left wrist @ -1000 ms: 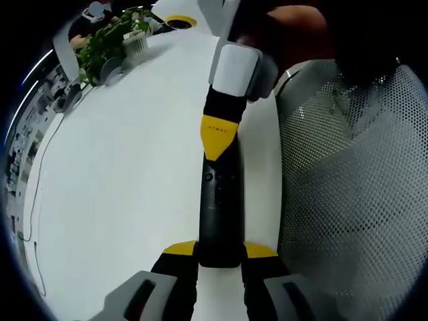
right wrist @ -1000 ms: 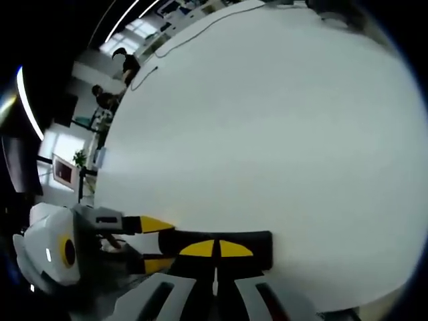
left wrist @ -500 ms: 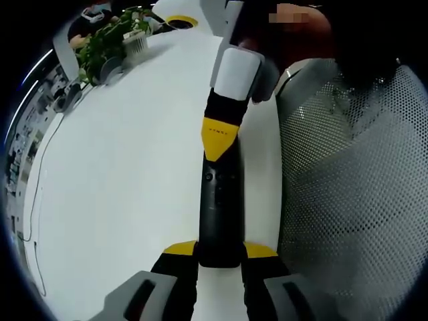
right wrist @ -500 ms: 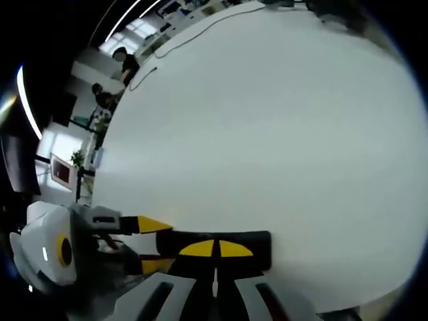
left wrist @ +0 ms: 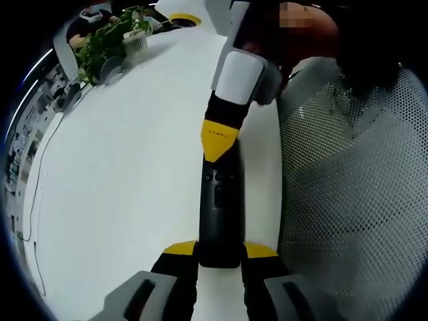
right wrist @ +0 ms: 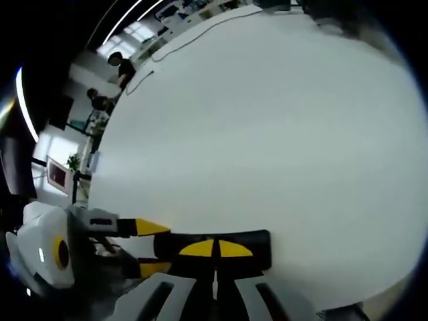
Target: Press the specified remote control buttons in sequence, fully releasing each button before pressing the next.
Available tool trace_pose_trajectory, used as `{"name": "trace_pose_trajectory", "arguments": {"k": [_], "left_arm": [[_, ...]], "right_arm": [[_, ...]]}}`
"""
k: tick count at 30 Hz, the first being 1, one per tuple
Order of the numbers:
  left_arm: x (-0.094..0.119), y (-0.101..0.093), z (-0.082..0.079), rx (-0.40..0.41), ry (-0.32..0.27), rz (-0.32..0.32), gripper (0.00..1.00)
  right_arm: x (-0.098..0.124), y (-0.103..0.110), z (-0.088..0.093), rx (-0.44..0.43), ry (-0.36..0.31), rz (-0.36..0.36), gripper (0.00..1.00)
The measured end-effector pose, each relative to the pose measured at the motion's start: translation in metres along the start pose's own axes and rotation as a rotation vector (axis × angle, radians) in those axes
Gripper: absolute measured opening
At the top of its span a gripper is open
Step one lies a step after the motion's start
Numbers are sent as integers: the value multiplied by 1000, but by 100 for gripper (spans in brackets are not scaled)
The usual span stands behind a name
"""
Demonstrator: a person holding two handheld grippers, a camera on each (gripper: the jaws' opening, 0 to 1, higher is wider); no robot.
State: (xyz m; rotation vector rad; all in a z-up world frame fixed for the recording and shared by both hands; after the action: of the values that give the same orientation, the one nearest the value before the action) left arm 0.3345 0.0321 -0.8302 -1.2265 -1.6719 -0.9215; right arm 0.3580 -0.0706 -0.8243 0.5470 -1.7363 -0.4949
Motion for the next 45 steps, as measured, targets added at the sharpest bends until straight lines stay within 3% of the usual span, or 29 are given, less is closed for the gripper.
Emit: {"name": "trace_pose_trajectory", "arguments": {"k": [10, 19, 26, 29, 36, 45], "left_arm": [[0, 0, 0, -5, -2, 0, 25], [0, 0, 0, -12, -16, -1, 24], [0, -1, 1, -8, -21, -3, 24], [0, -1, 1, -6, -26, -3, 24], [0, -1, 1, -1, -26, -2, 24], [1, -2, 0, 7, -21, -9, 24]], "right_arm": [[-2, 4, -2, 1, 50, 77, 0], [-6, 5, -8, 11, 223, 149, 0], [-10, 8, -13, 136, 430, 251, 0], [-12, 11, -13, 165, 477, 289, 0], [-12, 10, -14, 157, 508, 296, 0], [-6, 9, -8, 212, 397, 242, 0]]}}
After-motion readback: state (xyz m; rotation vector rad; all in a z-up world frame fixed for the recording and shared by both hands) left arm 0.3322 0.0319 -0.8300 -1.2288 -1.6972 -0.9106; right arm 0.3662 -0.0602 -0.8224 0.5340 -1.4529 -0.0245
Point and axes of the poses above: the point that each gripper's makers call its tool centre point, and the gripper's own axes: x roughly backward along the fingers, y roughly to its left, z roughly out of its underside, the point moved 4 cm from there along x, roughly backward along the fingers, and after that the axes turned 5 degrees about -z, right-handed, at the moved point
